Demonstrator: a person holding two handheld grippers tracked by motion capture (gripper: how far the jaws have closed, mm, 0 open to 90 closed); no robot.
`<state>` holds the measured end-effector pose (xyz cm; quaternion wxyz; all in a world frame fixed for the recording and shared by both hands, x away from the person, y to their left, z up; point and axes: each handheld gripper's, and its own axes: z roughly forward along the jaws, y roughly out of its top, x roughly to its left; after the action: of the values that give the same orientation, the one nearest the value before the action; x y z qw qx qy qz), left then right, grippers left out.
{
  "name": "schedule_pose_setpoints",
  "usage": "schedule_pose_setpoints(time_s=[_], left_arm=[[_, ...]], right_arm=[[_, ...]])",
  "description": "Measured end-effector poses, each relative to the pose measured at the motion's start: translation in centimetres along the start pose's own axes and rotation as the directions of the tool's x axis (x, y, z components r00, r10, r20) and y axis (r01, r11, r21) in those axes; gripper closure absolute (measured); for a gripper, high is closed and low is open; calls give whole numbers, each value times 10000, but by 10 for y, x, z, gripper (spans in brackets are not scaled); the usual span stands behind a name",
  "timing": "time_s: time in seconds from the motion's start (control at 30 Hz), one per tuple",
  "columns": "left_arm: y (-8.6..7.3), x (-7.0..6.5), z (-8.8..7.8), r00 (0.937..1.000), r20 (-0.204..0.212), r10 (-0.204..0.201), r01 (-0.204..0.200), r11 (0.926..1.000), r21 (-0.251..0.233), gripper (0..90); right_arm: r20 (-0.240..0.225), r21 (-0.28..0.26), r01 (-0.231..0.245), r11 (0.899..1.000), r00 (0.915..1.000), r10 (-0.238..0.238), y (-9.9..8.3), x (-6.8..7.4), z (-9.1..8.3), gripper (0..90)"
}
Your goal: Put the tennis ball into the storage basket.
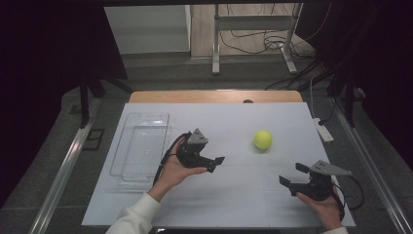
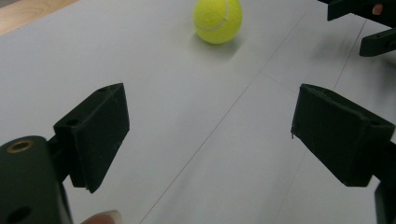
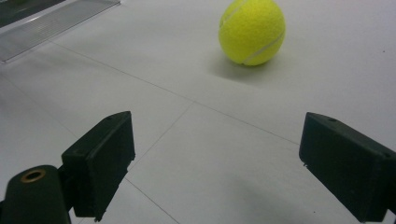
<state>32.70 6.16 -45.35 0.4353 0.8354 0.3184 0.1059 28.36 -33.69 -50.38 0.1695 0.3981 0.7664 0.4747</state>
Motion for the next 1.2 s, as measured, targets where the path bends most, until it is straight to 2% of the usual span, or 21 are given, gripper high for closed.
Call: schedule_pose_setpoints(time_s=[0.7,0.8,1.2], left_arm=[[14,3,16,9999,145,74,-78,9995,308,119],[16,4,19,9998,200,-30,24,9994,331,120],[25,4,32,9996,261,99,-115,9982,587,119]], right_arm=[[-57,134,31,9999,10000,-30,-1,2,2,106],[-59,128,47,9999,10000,-46,-1,1,2,107],[-66,142,69,9999,10000,-69,-1,1,2,106]])
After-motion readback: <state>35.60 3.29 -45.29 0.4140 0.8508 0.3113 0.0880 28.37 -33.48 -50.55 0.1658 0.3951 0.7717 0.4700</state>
